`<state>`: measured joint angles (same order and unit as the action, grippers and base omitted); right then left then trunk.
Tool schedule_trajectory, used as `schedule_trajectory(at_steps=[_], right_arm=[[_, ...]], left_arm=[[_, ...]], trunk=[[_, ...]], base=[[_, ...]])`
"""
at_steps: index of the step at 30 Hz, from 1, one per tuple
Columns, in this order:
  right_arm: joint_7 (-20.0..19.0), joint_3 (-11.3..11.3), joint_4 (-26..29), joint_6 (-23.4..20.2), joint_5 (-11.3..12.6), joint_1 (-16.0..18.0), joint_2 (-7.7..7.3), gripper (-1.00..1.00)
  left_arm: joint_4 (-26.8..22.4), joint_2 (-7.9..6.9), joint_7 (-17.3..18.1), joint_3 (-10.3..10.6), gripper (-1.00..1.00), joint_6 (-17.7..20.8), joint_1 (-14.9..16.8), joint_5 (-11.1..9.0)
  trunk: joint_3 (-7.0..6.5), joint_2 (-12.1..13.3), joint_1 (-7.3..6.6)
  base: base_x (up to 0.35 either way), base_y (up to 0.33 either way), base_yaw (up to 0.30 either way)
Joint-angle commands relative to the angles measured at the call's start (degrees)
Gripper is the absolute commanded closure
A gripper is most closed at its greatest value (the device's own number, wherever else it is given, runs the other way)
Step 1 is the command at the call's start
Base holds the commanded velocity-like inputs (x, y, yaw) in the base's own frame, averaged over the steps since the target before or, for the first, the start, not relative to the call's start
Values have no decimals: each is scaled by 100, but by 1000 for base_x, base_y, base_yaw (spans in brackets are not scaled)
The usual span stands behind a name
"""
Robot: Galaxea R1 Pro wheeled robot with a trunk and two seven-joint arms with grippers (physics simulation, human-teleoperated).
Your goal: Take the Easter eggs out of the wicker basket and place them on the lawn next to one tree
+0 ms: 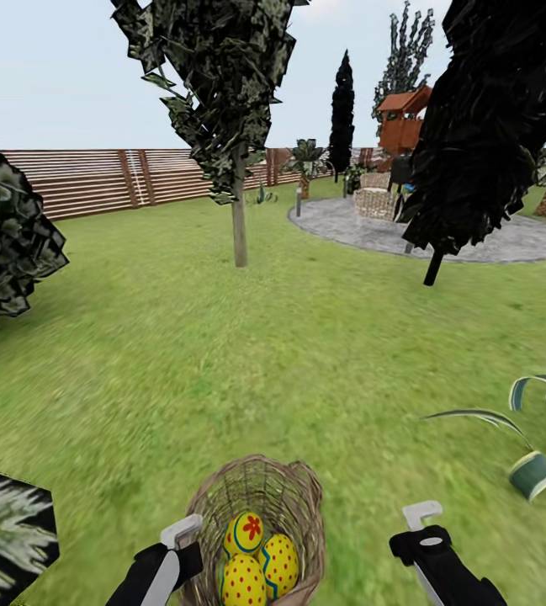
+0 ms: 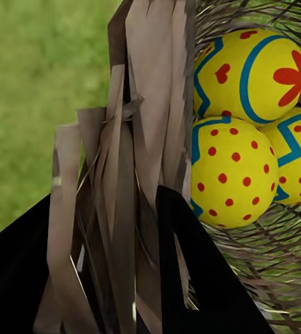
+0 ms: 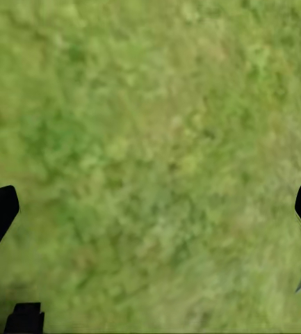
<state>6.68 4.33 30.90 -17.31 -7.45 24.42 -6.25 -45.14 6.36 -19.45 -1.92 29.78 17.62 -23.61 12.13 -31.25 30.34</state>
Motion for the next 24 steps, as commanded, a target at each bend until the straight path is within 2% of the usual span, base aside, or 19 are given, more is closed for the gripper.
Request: schedule_trajectory(at_steps=[1,13,15,16,18,21,22,24], right_arm=[[24,42,13,-53,-37,1,-8,-100],[25,42,9,-53,-28,1,-8,-100],[19,40,-59,-51,3,-36,-28,-100],[15,41,-265,-45,4,-63,-28,-100],[11,42,-1425,92,-25,-92,-12,-100],[6,42,-2941,757,-20,-110,3,-100],[-29,43,-3332,972,-16,-274,4,-100],[-46,67,-3462,1098,-15,-736,9,-100]], left_arm=[[-10,5,-40,-10,100,10,5,-82],[-6,5,-37,-10,100,8,5,-82],[-5,5,-34,-10,100,7,5,-82],[-5,5,-33,-10,100,5,5,-82],[-4,5,-33,-10,100,8,5,-82],[-4,5,-33,-10,100,3,5,-82],[-4,5,-33,-10,100,3,5,-82],[-4,5,-33,-10,100,2,5,-82]], trunk=[[10,-9,6],[10,-9,6],[10,-9,6],[10,-9,6],[10,-9,6],[10,-9,6],[10,-9,6],[10,-9,6]], base=[[333,0,294],[333,0,291],[333,0,73],[333,0,22],[333,0,6],[333,0,1],[333,0,0],[333,0,0]])
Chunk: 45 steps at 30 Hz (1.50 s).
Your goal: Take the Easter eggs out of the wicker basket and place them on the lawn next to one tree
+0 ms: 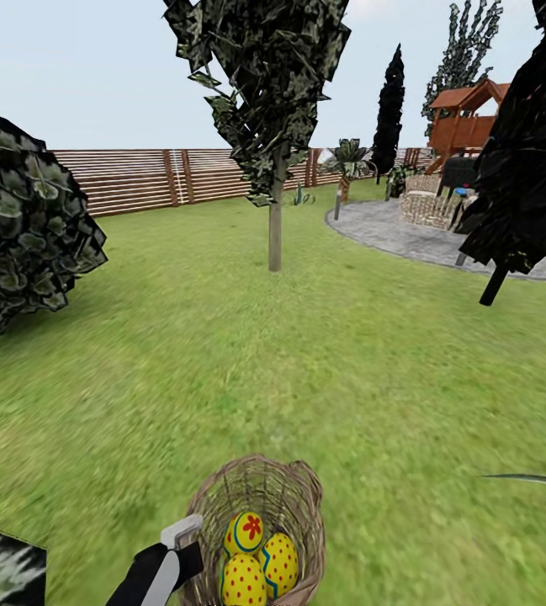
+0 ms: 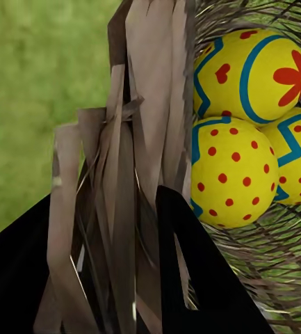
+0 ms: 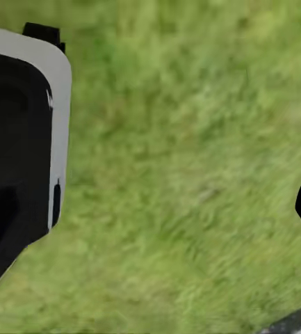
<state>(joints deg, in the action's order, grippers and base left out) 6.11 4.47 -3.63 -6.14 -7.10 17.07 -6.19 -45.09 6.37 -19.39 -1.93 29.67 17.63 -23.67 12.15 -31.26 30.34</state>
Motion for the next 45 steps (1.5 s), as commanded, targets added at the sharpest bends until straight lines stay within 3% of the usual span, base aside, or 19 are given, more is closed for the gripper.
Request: schedule_trajectory(at_steps=[1,7,12,45], right_arm=[[14,63,-34,6,-27,-130,3,-100],[39,67,-20,76,1,-363,-6,-100],[36,59,38,704,8,-371,-3,-100],[31,54,38,737,7,-371,-4,-100]], left_arm=[[-8,5,-38,-10,100,13,3,-76],[-14,6,-38,-10,100,13,3,-76],[-12,13,-38,-10,100,14,3,-76],[-71,22,-38,-3,100,20,3,-155]], trunk=[[8,-8,6],[8,-8,6],[8,-8,6],[8,-8,6]], base=[[333,0,0],[333,0,0],[333,0,0],[333,-5,0]])
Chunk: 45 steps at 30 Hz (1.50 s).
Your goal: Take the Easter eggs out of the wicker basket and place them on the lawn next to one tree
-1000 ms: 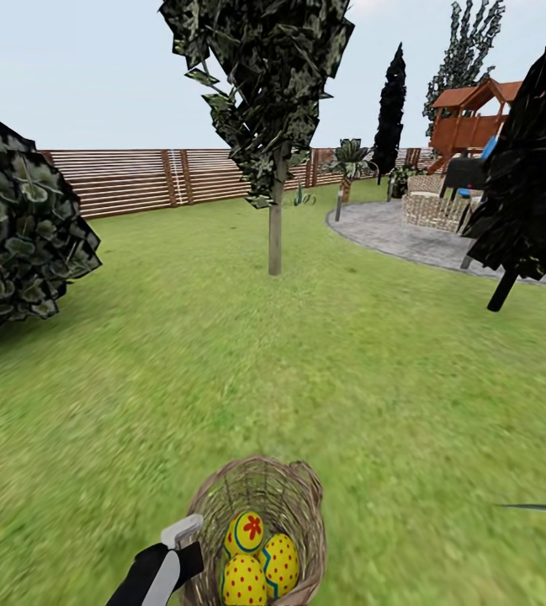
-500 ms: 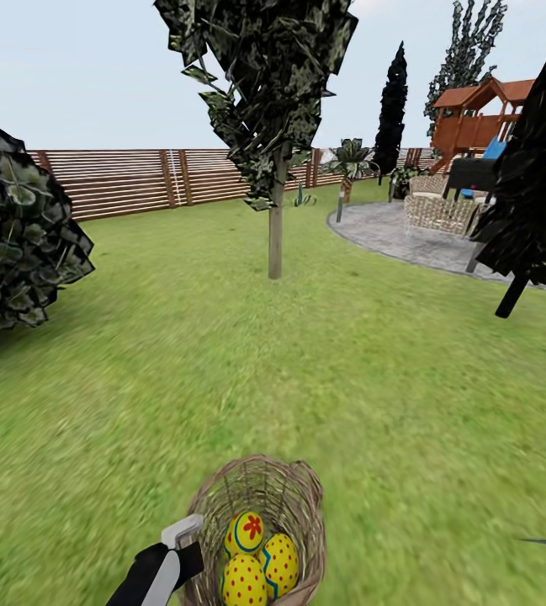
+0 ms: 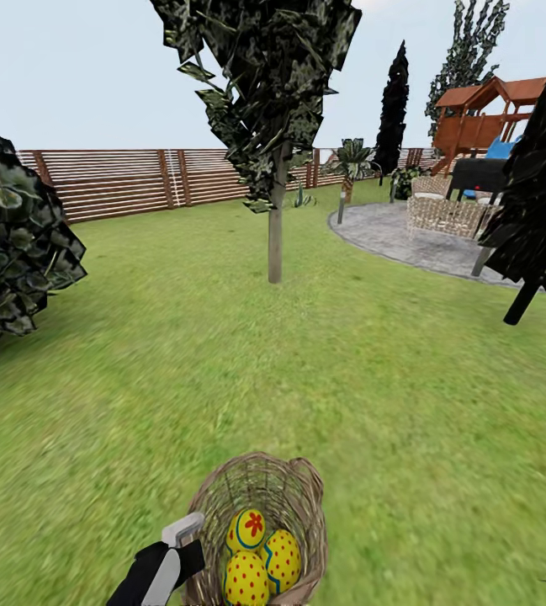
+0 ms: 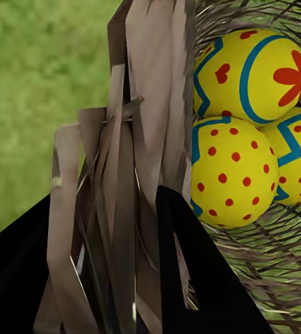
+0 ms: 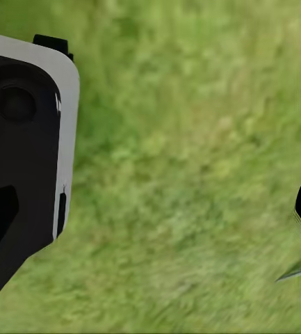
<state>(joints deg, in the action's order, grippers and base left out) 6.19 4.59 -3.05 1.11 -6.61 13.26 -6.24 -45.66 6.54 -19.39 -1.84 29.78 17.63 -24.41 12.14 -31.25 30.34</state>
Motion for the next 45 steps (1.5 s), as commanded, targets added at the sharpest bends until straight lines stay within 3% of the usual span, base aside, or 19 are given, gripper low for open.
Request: schedule_trajectory(at_steps=[1,9,45], right_arm=[[22,42,-20,12,-42,10,0,-100],[25,42,-20,12,-42,10,1,-100],[23,42,-20,12,-42,10,1,-100]], left_arm=[[-23,5,-39,-10,100,10,4,-85],[-35,-4,-33,-9,100,10,4,-245],[-56,-14,-30,-1,100,19,4,-242]], trunk=[[9,-9,5],[9,-9,5],[9,-9,5]], base=[[325,-73,0],[326,-75,0],[329,-57,0]])
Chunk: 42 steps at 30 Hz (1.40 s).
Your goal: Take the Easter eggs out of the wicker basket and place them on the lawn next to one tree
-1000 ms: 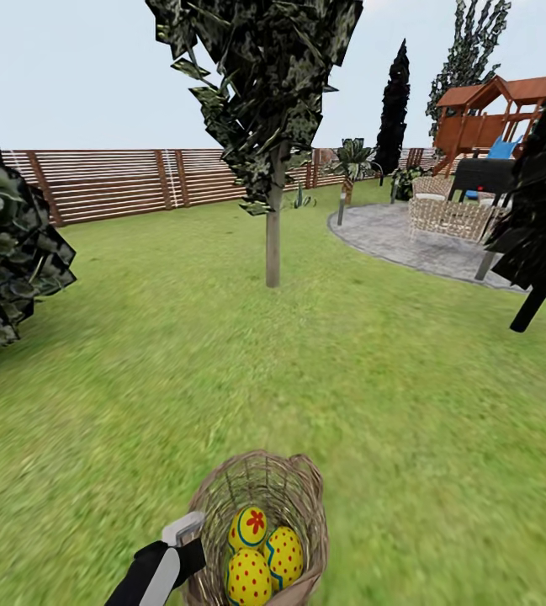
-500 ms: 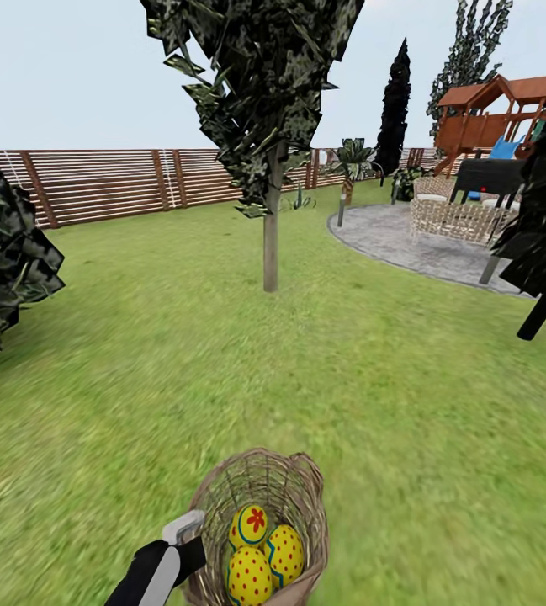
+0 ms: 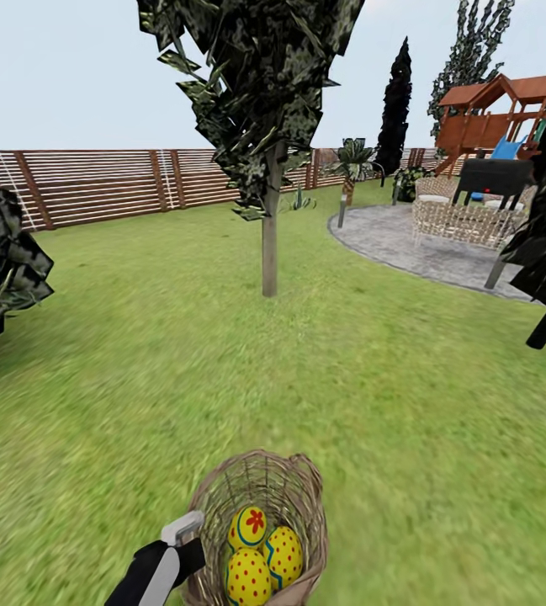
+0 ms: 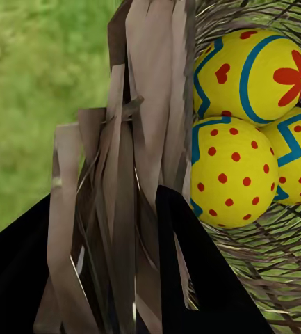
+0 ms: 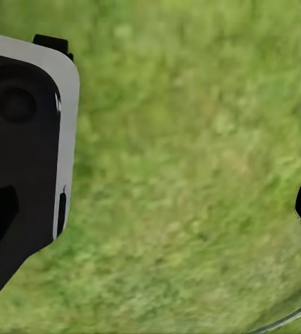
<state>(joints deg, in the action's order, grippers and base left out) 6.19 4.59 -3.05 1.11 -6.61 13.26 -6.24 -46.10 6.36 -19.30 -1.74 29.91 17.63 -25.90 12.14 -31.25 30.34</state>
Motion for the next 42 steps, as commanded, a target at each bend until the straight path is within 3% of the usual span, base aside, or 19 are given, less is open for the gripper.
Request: schedule_trajectory(at_steps=[1,42], right_arm=[[23,42,-20,12,-42,10,1,-100],[23,42,-20,12,-42,10,1,-100]], left_arm=[[-12,5,-38,-11,100,6,4,-92],[-30,6,-38,-11,100,11,4,-91]], trunk=[[9,-9,5],[9,-9,5]], base=[[329,0,0],[331,0,0]])
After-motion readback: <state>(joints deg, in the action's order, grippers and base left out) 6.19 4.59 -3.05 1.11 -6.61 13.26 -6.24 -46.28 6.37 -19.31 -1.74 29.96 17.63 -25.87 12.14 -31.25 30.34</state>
